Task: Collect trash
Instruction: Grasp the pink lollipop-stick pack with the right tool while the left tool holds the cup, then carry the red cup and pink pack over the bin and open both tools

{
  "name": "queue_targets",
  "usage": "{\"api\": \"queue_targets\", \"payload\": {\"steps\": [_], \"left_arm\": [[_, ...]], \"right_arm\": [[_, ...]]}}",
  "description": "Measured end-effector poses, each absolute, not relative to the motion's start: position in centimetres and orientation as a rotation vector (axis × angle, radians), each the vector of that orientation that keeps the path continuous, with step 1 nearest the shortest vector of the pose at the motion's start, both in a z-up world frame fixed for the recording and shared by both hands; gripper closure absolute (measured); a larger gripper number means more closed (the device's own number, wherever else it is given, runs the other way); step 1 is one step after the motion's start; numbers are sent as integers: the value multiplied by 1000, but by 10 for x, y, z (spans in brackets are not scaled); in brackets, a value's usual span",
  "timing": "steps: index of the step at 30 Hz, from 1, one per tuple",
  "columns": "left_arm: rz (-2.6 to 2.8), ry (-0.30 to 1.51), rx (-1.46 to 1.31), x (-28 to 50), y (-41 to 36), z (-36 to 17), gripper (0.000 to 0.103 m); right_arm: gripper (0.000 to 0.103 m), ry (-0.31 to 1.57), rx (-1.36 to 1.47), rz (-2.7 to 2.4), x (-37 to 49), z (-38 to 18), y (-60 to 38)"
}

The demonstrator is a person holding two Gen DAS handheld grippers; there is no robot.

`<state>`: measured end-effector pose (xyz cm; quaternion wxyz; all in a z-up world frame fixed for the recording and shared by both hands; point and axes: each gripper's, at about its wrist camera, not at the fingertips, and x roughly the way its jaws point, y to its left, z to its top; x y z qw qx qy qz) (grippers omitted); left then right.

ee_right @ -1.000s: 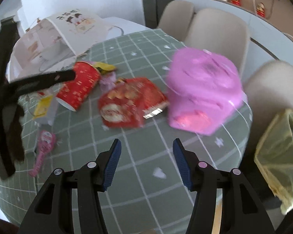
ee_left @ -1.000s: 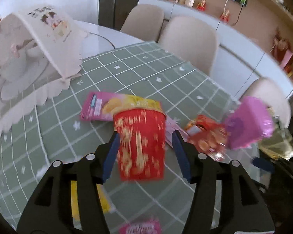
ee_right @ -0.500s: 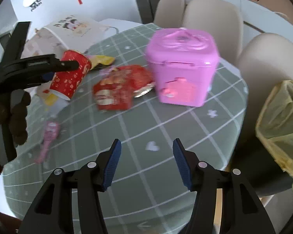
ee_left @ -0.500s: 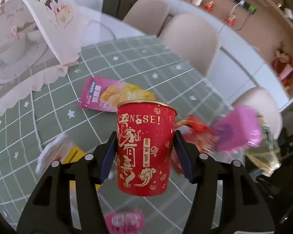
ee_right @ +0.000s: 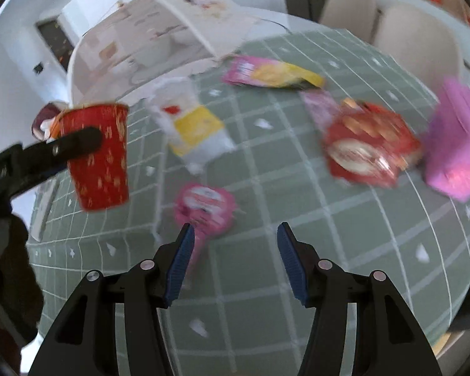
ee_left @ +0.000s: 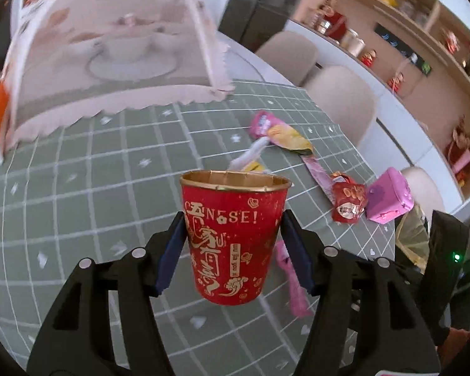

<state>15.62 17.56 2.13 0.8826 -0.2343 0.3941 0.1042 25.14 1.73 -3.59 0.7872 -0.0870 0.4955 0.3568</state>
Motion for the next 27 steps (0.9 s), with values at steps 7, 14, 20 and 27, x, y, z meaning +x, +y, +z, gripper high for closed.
{"api": "queue_targets", "payload": {"steps": [7, 14, 20, 27], "left_arm": [[226, 772, -536, 137, 192, 24, 45], [205, 790, -582, 132, 194, 9, 45], [217, 801, -612, 131, 202, 0, 45], [220, 812, -593, 135, 204, 2, 45]], "right_arm": [[51, 1133, -270, 727, 252, -57, 36], [51, 1195, -111, 792, 267, -60, 4], [51, 1143, -210, 788, 268, -61, 25], [57, 1066, -258, 791, 270, -47, 26]]}}
